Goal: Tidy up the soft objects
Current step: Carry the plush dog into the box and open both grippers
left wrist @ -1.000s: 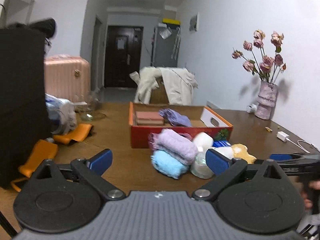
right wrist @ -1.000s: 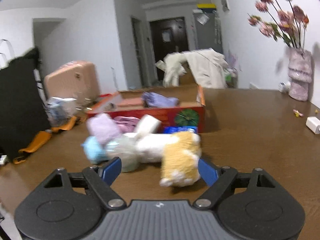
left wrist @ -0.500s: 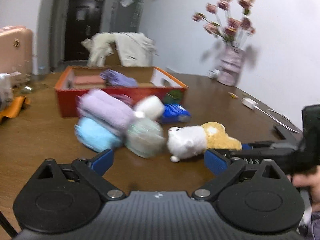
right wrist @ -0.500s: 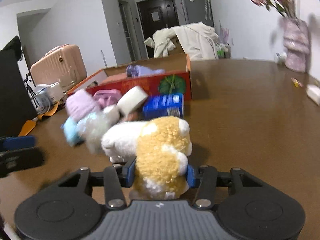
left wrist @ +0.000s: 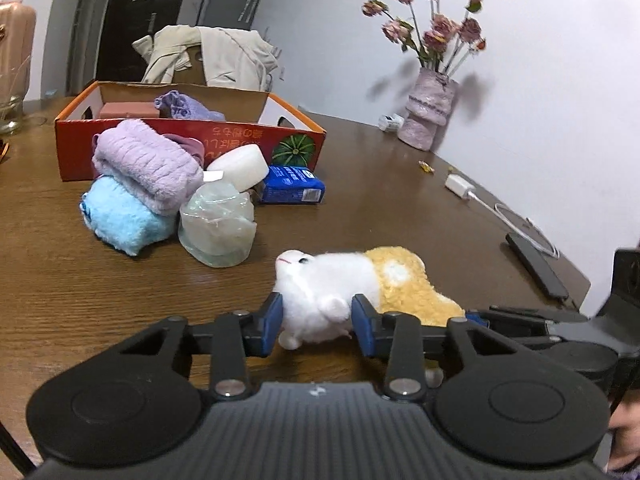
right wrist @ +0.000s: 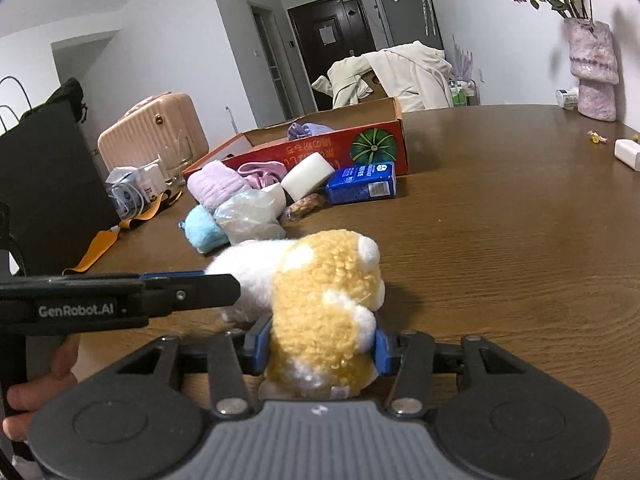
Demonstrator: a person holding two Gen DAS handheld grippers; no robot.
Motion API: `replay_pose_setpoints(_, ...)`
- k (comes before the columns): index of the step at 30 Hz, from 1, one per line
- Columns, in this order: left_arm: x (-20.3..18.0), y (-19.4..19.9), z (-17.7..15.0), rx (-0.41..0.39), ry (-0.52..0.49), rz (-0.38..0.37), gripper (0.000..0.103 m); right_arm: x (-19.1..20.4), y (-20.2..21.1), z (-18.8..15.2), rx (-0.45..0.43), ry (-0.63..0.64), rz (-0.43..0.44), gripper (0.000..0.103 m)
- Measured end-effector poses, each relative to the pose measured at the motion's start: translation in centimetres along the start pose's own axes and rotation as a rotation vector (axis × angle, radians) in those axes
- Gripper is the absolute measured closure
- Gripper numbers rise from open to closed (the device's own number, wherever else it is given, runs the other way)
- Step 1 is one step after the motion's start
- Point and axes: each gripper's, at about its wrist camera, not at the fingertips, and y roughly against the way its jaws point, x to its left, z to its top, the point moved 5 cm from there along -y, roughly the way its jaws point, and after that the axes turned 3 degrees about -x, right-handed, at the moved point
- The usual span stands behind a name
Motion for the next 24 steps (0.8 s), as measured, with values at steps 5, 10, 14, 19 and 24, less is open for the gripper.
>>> replay_pose_setpoints(5,-0.8,0.4,4.6,-0.094,-0.065,-0.028,0.065,0.0,0.9,3.9,-0.076,0.022,0.016,0.058)
replay_pose_setpoints(10,-0.9,-2.6,14.1,-0.179,-0.19,-0.045,0.063,-0.7,-1.4,13.3,-0.194,0.135,-0.009,0.058)
replay_pose_setpoints(14,1.1,-8.8,20.1,-0.196,-0.217,-0.003,0.06,-1.3,-6.7,20.2,-0.191,0.201,-0.072,0.058)
replay_pose_setpoints(19,6.8,-17.9,24.6,-0.076,-0.07,0.02,0.064,-3.5,-16.7,26.0,-0.071,0.207,-0.107,0.059)
replay_pose_setpoints(24,12.0,-25.2,25.1,0.057,-0.025,0.105,0.066,-5.4,-26.0,27.2,0.083,0.196,-0.128,0.059)
